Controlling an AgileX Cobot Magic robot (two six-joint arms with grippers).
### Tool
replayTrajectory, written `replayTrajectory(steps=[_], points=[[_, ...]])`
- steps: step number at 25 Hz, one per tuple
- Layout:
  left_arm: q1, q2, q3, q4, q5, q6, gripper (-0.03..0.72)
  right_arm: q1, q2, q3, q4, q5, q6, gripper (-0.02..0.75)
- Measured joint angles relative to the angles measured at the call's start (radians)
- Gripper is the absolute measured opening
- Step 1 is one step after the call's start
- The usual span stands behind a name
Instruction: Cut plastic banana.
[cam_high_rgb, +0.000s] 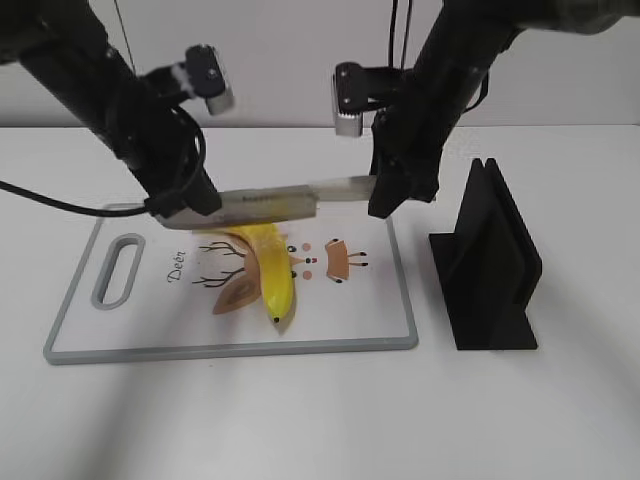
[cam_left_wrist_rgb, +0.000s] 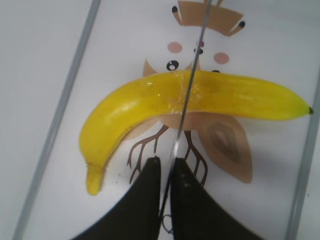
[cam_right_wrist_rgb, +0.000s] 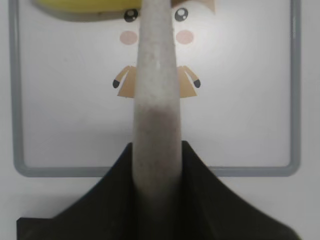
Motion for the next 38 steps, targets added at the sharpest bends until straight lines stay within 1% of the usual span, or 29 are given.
replayTrajectory(steps=[3, 5, 9, 14, 18, 27, 34, 36, 37, 38], points=[[-0.004, 0.115, -0.003, -0.021, -0.032, 0.002, 0.019, -0.002, 0.093, -0.005, -0.023, -0.023, -0.004, 0.171], [-0.02, 0.142, -0.009, -0.003, -0.038, -0.023, 0.018, -0.007, 0.116, -0.014, -0.032, -0.017, -0.006, 0.173], [-0.052, 0.141, -0.014, 0.052, -0.061, -0.053, 0.017, -0.007, 0.123, -0.017, -0.043, -0.017, -0.006, 0.173], [-0.065, 0.121, -0.01, 0.083, -0.07, -0.067, 0.011, -0.003, 0.098, -0.016, -0.046, -0.018, -0.006, 0.173], [-0.075, 0.086, 0.008, 0.095, -0.063, -0.075, 0.004, 0.0, 0.05, -0.008, -0.052, 0.007, -0.006, 0.173], [-0.081, -0.109, 0.01, 0.137, -0.014, -0.076, 0.002, 0.001, -0.114, -0.007, -0.041, 0.036, -0.004, 0.172], [-0.081, -0.178, 0.01, 0.142, 0.0, -0.076, 0.002, 0.003, -0.151, -0.007, -0.029, 0.039, -0.004, 0.172], [-0.081, -0.178, 0.01, 0.14, 0.0, -0.076, 0.029, 0.003, -0.151, -0.007, -0.027, 0.043, -0.004, 0.171], [-0.081, -0.178, 0.01, 0.134, 0.0, -0.078, 0.063, 0.003, -0.151, -0.007, -0.026, 0.046, -0.003, 0.169], [-0.081, -0.179, 0.01, 0.119, -0.001, -0.079, 0.117, 0.003, -0.151, -0.007, -0.024, 0.048, 0.001, 0.169]])
